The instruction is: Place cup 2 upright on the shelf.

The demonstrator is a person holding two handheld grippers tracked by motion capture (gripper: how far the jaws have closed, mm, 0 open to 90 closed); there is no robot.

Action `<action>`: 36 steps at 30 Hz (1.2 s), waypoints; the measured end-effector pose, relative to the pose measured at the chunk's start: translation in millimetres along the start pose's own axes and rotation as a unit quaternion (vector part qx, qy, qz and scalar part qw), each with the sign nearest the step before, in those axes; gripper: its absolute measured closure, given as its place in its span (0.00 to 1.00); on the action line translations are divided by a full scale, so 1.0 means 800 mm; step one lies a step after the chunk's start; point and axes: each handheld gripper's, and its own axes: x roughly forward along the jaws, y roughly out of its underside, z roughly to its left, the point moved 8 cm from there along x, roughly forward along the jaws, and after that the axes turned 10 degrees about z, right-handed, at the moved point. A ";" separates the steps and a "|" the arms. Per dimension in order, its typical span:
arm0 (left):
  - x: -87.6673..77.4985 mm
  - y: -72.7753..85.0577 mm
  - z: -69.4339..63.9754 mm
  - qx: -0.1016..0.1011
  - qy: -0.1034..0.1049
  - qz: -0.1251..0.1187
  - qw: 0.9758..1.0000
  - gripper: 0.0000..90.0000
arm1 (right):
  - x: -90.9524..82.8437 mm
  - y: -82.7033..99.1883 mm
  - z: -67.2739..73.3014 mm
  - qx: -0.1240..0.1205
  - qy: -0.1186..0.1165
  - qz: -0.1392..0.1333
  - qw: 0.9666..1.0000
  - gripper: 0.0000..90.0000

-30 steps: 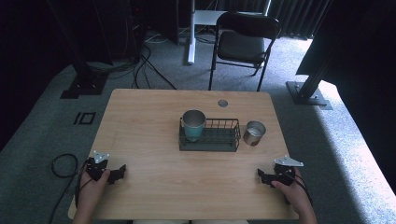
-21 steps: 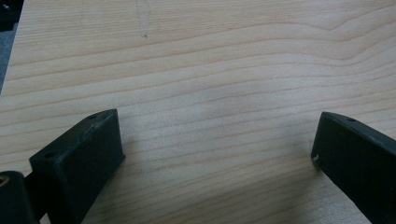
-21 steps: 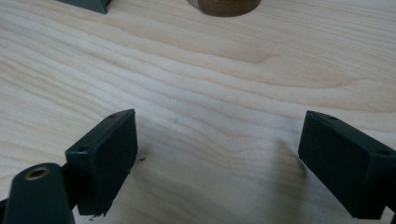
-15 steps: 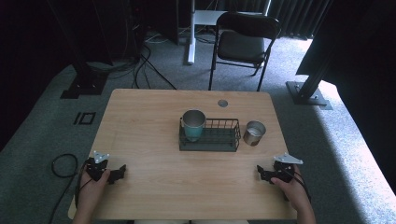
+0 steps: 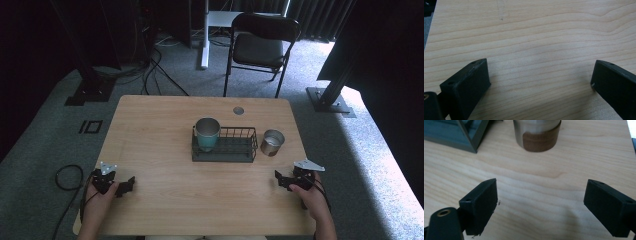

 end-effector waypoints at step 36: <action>0.000 0.000 0.000 -0.001 0.001 0.000 1.000 0.03 | 0.010 -0.083 0.000 0.019 0.008 -0.062 0.998 0.13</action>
